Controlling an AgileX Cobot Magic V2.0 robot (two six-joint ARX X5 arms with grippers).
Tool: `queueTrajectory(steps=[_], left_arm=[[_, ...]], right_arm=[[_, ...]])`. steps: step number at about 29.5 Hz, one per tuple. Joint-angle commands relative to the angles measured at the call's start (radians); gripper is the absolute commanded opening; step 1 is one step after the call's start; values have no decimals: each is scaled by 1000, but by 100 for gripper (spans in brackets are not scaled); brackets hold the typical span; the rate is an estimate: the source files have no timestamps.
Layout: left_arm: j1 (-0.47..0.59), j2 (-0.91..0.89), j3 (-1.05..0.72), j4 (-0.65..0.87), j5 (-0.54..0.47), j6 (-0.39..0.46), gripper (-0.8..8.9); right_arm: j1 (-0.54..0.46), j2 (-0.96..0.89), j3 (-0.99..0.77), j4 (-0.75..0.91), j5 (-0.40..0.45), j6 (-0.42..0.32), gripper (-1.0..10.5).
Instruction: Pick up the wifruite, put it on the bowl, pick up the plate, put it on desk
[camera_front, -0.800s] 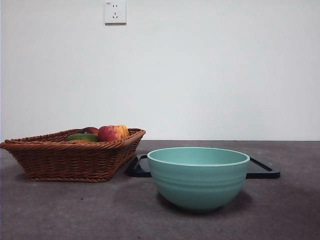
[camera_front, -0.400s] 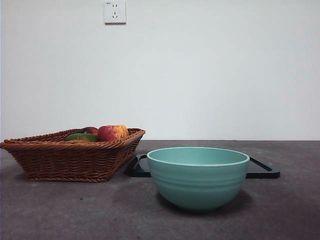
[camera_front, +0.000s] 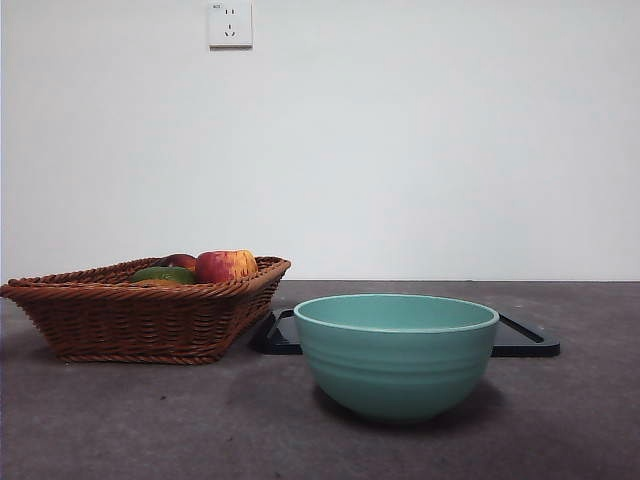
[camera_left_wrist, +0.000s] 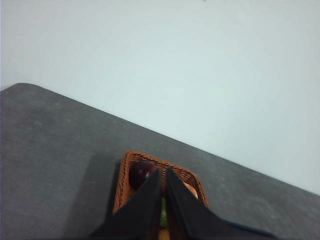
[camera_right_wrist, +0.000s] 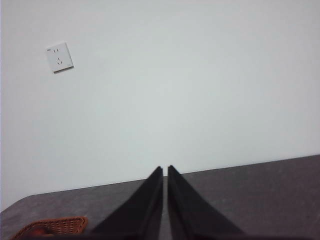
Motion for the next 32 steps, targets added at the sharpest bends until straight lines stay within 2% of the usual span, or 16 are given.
queueTrajectory(steps=[1,6,11,19,26,29,32], left_arm=[[2,49,89,-50,8,55,11],[2,163,224,-144,95,123,11],[2,304,359,-296,183,215,11],[-16,496,546,-541,277,373,11],[-98,619,623,-739,311,490,11],[-137,641,623,-799,311,529,11],[-170,649,623,-816,311,540,11]], right_arm=[[-1,50,91,-58,1,-31,5],[-1,172,260,-218,-7,-89,5],[-1,322,431,-402,-67,-165,5],[-1,544,629,-660,-276,-263,5],[2,677,669,-814,-467,-330,5],[22,706,669,-871,-514,-361,5],[72,722,669,-903,-524,-380,6]])
